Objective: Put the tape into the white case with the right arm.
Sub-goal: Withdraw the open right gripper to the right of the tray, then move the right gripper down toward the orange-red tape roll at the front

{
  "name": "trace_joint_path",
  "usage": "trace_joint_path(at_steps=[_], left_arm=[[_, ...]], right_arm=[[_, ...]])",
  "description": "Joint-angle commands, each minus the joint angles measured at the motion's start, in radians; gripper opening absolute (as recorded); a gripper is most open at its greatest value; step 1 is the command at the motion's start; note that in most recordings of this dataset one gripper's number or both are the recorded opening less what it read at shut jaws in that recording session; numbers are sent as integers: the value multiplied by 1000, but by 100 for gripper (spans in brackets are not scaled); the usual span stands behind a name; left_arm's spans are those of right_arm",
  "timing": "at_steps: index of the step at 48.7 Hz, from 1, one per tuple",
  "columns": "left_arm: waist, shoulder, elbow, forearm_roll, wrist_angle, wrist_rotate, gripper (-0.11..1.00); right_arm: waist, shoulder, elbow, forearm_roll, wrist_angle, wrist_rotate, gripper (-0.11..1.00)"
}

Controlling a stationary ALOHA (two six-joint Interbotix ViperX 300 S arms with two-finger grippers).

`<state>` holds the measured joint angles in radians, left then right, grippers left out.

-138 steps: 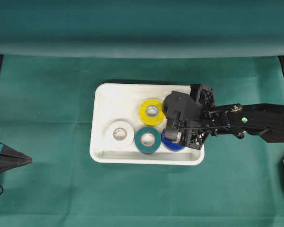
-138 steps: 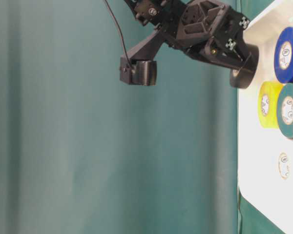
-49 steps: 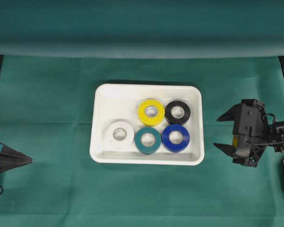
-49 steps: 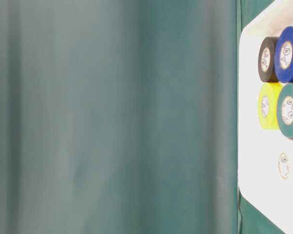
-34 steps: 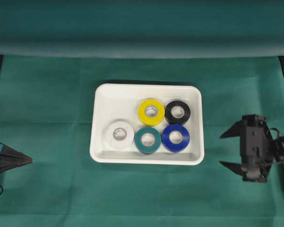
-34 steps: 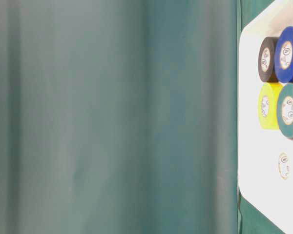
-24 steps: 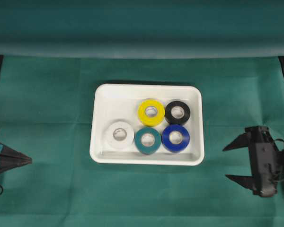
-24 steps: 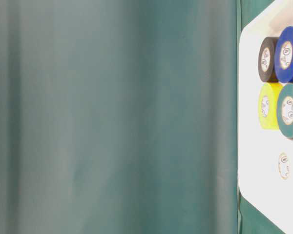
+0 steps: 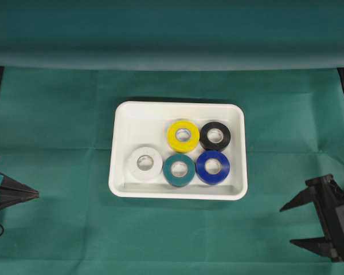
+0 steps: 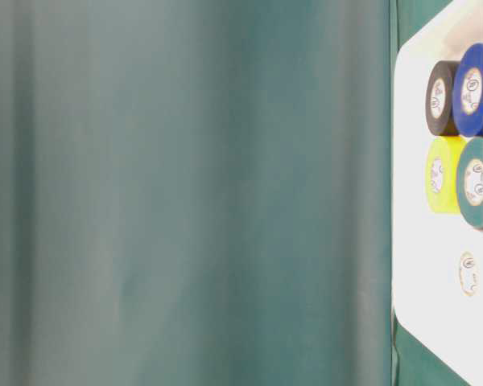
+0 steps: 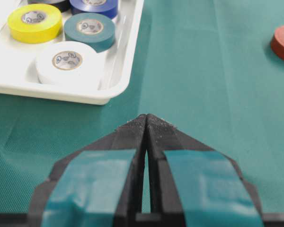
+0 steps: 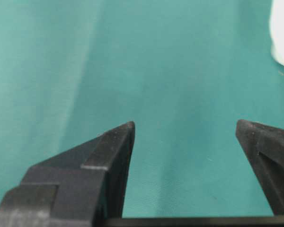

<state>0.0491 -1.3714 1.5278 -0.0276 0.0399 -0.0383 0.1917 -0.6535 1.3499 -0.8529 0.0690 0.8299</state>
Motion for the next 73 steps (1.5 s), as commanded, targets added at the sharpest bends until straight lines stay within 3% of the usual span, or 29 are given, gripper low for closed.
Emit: trace_joint_path(at_steps=[1, 10, 20, 50, 73], left_arm=[[2, 8, -17, 2, -11, 0, 0], [2, 8, -15, 2, -11, 0, 0], [2, 8, -15, 2, -11, 0, 0], [2, 8, -17, 0, -6, 0, 0], [2, 8, -15, 2, -5, 0, 0]], right_arm=[[8, 2, -14, -3, -3, 0, 60], [8, 12, -26, -2, -2, 0, 60], [25, 100, -107, -3, -8, 0, 60], [140, 617, -560, -3, -41, -2, 60], [192, 824, -787, -3, -78, 2, 60]])
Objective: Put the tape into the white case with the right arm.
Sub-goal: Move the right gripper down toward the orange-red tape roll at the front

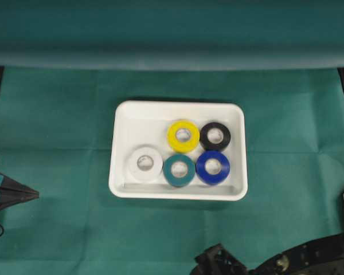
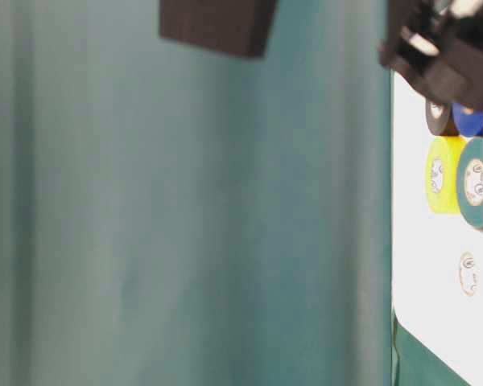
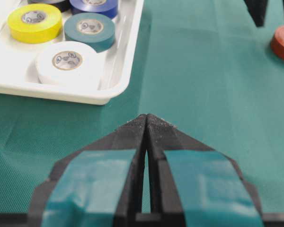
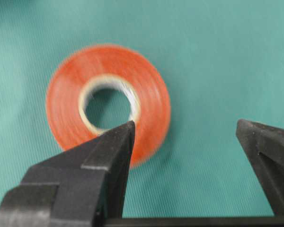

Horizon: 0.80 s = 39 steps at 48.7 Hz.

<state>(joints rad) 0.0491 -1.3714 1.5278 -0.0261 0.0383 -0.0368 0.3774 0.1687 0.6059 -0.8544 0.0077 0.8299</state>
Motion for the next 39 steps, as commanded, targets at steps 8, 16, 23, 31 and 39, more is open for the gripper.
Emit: trace_joint_path(at_steps=[8, 16, 23, 31, 39], left_arm=[[2, 8, -14, 0, -3, -2, 0], [2, 8, -15, 0, -3, -2, 0], [2, 8, -14, 0, -3, -2, 0], [2, 8, -14, 0, -3, -2, 0], [2, 8, -14, -2, -3, -2, 0]], right_arm=[[14, 32, -72, 3, -18, 8, 60], [12, 32, -77, 5, -17, 9, 60], [12, 48, -78, 12, -9, 18, 60], [14, 94, -101, 12, 57, 61, 60], [20, 114, -127, 12, 107, 77, 61]])
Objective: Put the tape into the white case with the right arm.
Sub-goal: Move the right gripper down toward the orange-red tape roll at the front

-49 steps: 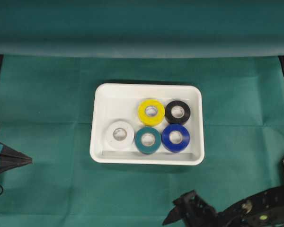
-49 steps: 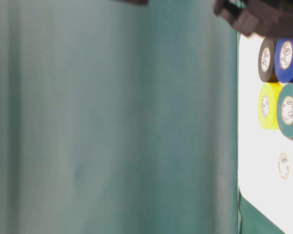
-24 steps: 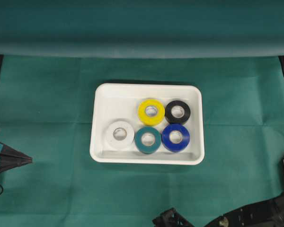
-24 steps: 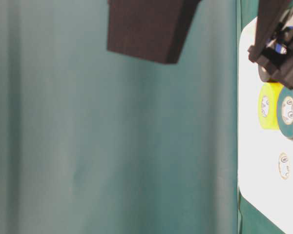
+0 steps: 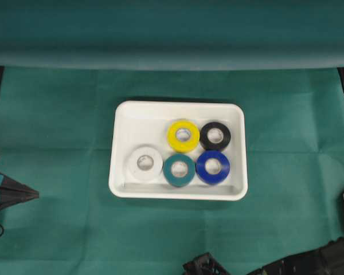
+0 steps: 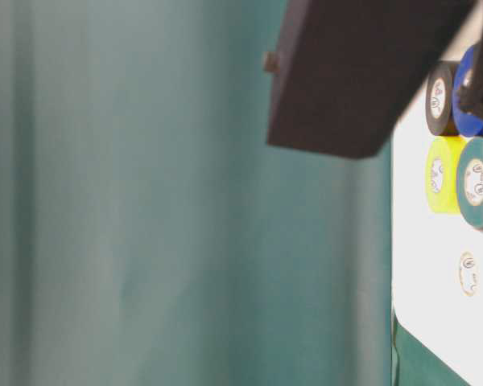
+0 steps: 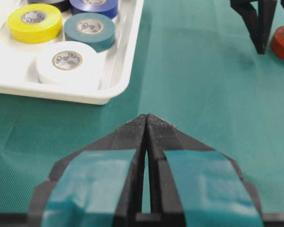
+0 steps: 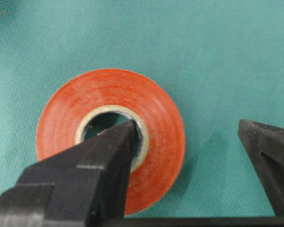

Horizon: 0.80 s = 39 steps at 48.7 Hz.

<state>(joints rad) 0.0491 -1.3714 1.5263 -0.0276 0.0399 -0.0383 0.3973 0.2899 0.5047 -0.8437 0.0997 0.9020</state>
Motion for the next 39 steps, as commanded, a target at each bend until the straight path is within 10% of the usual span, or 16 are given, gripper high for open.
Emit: trace_joint_path(at_steps=[1, 19, 31, 39], left_arm=[[2, 8, -12, 2, -5, 0, 0], [2, 8, -11, 0, -5, 0, 0], [2, 8, -12, 2, -5, 0, 0], [2, 8, -12, 2, -5, 0, 0]], right_arm=[[2, -6, -29, 3, 18, 5, 61], [15, 11, -41, 21, 28, 6, 57], [15, 6, -43, 28, 29, 6, 7], [28, -6, -43, 28, 28, 5, 3]])
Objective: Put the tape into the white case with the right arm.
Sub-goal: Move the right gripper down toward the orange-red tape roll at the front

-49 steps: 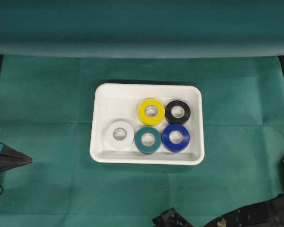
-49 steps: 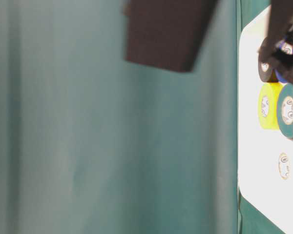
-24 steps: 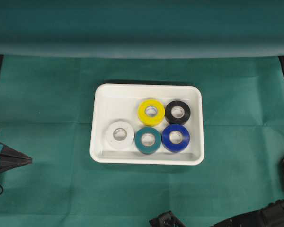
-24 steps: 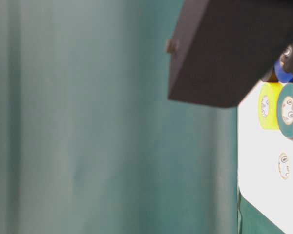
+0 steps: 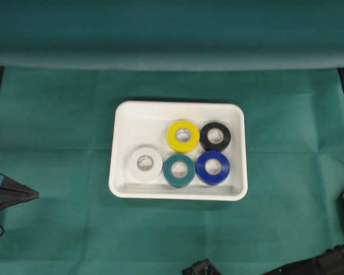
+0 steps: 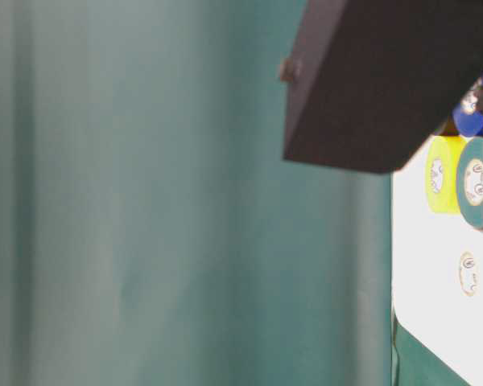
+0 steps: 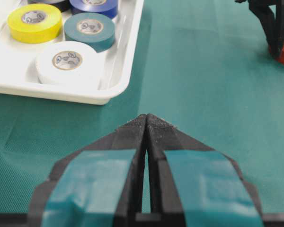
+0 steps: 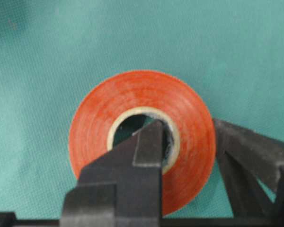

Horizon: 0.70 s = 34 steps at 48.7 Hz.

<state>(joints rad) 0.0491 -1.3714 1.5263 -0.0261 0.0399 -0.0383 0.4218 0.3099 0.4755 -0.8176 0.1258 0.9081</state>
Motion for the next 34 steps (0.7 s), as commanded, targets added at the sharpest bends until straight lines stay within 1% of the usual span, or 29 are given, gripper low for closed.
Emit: trace_joint_path(at_steps=[1, 11, 19, 23, 26, 30, 34], left_arm=[[2, 8, -14, -2, -3, 0, 0], [2, 8, -14, -2, -5, 0, 0], [2, 8, -14, 0, -5, 0, 0], [2, 8, -14, 0, -5, 0, 0], [2, 8, -14, 0, -5, 0, 0], [2, 8, -14, -2, -5, 0, 0], [2, 8, -14, 0, -5, 0, 0]], right_arm=[[5, -26, -14, 2, 2, -2, 3], [9, -31, -9, 2, 3, -2, 3], [12, -75, -8, 2, 9, -2, 3], [14, -107, -9, 2, 40, -2, 2], [18, -130, -12, 2, 84, -3, 2], [21, -143, -20, 2, 132, -5, 2], [21, -144, -23, 2, 153, -6, 2]])
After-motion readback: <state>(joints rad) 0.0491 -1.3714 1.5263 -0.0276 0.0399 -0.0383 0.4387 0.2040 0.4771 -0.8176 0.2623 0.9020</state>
